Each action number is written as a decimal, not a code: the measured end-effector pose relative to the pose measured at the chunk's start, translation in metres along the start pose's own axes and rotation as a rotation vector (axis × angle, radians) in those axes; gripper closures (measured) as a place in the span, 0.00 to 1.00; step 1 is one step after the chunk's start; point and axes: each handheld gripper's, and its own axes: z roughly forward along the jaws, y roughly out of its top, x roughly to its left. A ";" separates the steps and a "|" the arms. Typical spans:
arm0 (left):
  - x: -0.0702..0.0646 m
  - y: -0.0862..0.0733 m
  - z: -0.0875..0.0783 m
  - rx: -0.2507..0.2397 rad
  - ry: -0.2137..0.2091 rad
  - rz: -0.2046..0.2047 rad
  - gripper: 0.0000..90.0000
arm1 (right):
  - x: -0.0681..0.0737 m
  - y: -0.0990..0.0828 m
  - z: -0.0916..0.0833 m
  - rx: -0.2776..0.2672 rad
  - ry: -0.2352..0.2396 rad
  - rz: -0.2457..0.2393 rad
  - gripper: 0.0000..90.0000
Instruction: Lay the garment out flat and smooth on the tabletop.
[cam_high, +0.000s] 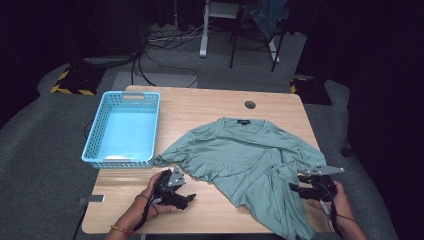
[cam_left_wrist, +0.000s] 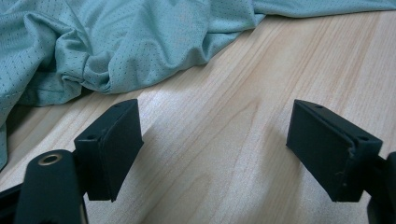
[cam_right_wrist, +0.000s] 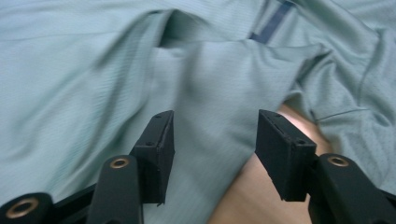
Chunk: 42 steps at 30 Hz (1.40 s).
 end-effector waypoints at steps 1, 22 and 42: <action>0.000 0.000 0.000 0.000 0.001 -0.001 0.20 | -0.001 0.001 0.004 0.016 -0.015 -0.003 0.55; 0.000 -0.001 -0.001 0.001 0.005 -0.004 0.20 | 0.012 -0.051 -0.034 0.122 0.048 -0.061 0.92; 0.000 0.021 0.014 0.006 0.041 -0.062 0.24 | -0.003 -0.010 -0.016 -0.059 0.033 -0.076 0.25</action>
